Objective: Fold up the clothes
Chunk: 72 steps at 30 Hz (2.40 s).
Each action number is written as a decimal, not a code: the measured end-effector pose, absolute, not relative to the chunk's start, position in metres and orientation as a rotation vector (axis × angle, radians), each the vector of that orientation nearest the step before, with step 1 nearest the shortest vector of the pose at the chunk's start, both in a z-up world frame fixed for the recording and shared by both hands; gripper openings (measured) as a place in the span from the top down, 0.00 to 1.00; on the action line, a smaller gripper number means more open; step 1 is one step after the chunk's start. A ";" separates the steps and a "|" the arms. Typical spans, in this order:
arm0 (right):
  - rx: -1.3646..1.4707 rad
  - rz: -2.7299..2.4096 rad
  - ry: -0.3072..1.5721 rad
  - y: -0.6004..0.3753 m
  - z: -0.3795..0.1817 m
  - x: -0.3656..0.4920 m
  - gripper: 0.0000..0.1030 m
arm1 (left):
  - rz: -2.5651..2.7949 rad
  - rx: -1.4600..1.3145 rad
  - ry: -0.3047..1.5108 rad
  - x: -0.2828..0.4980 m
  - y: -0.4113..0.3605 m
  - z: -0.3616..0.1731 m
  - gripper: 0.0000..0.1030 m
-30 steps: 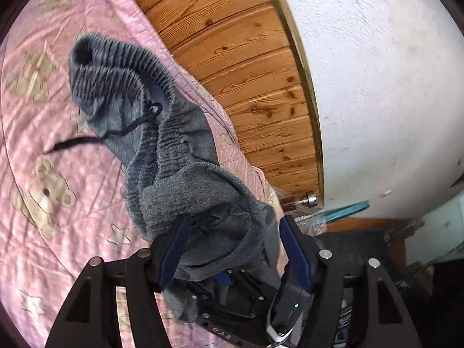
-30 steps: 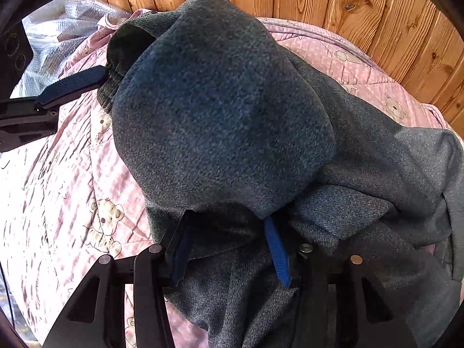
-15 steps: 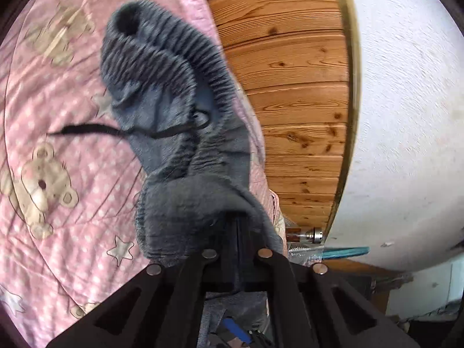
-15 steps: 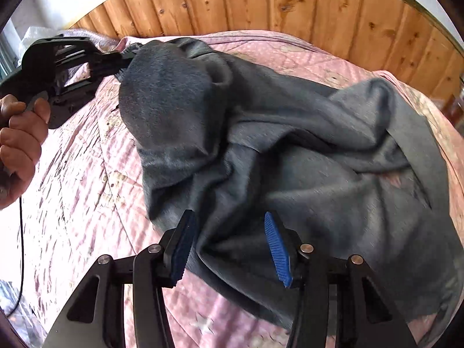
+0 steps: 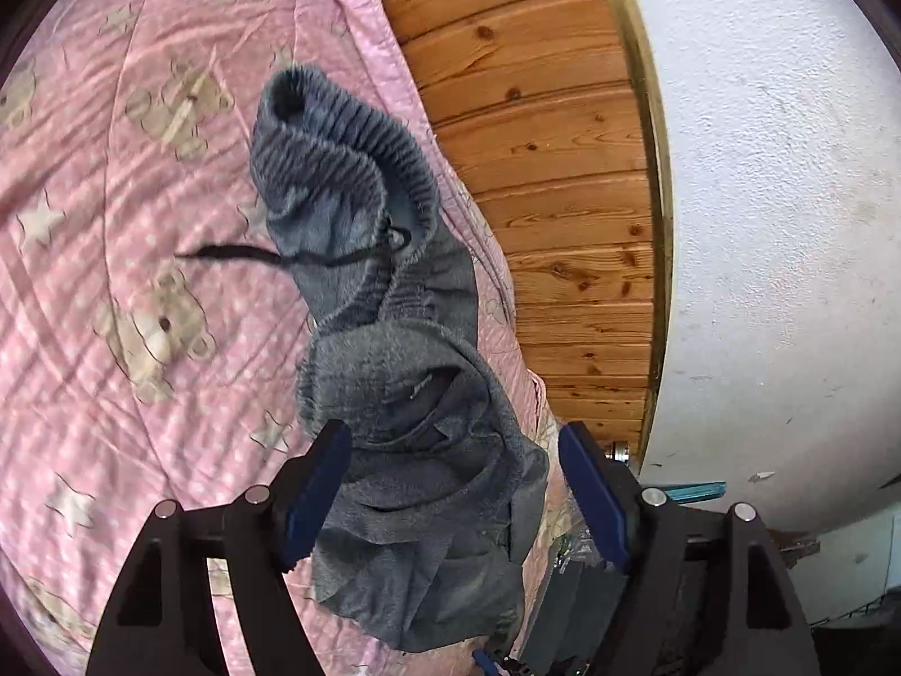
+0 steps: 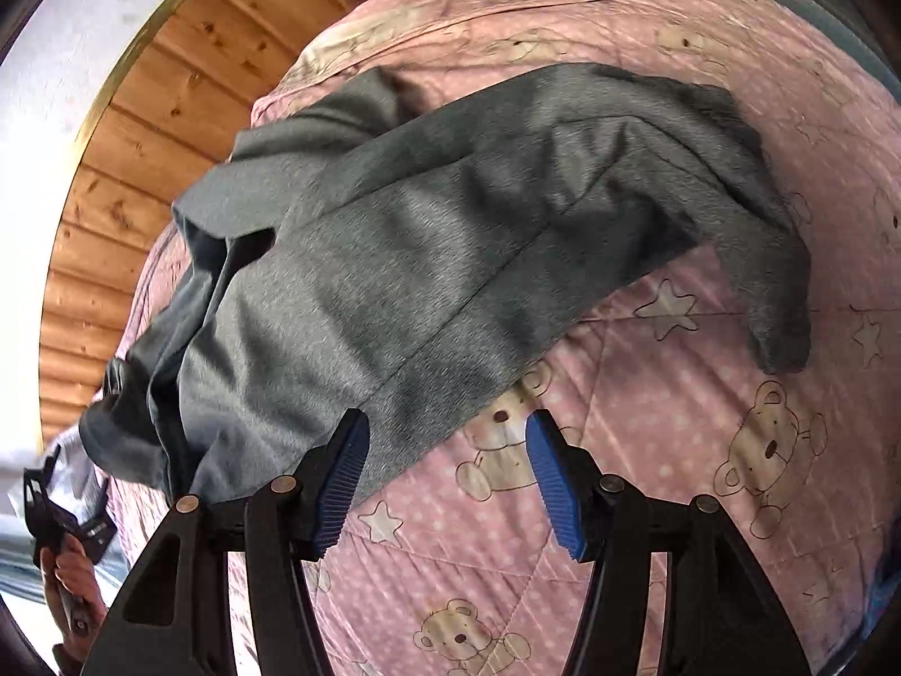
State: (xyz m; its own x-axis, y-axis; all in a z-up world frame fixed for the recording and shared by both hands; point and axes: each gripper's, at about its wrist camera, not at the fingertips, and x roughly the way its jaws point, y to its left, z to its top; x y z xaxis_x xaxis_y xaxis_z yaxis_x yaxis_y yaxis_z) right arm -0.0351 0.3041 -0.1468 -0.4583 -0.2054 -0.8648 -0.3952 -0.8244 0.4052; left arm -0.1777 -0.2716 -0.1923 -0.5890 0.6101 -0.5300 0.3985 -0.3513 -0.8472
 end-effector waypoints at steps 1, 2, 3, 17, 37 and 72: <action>-1.544 2.405 0.926 0.316 -0.149 -0.033 0.43 | 2.043 -1.354 -1.714 -0.181 -0.263 -0.196 0.19; -1.521 2.378 0.971 0.327 -0.151 -0.031 0.42 | 2.045 -1.366 -1.719 -0.185 -0.256 -0.197 0.19; -1.499 2.349 1.015 0.339 -0.153 -0.028 0.42 | 2.051 -1.379 -1.721 -0.190 -0.250 -0.198 0.19; -1.209 2.336 1.085 0.407 -0.135 -0.051 0.94 | 2.223 -1.406 -1.441 -0.243 -0.282 -0.181 0.95; -1.697 2.564 0.466 0.268 -0.149 -0.039 0.42 | 2.537 -1.190 -1.979 0.077 -0.564 -0.150 0.95; -2.004 2.680 -0.546 0.189 -0.170 -0.027 0.46 | 2.568 -1.177 -1.831 -0.006 -0.555 -0.141 0.95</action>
State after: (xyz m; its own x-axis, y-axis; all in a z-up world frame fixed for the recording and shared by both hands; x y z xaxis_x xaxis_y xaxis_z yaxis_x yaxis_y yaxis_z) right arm -0.0267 0.1894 -0.1695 -0.2813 -0.0077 -0.9596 0.3826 -0.9179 -0.1048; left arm -0.0063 -0.5553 -0.1410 -0.7333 0.2058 -0.6479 0.5456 -0.3905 -0.7415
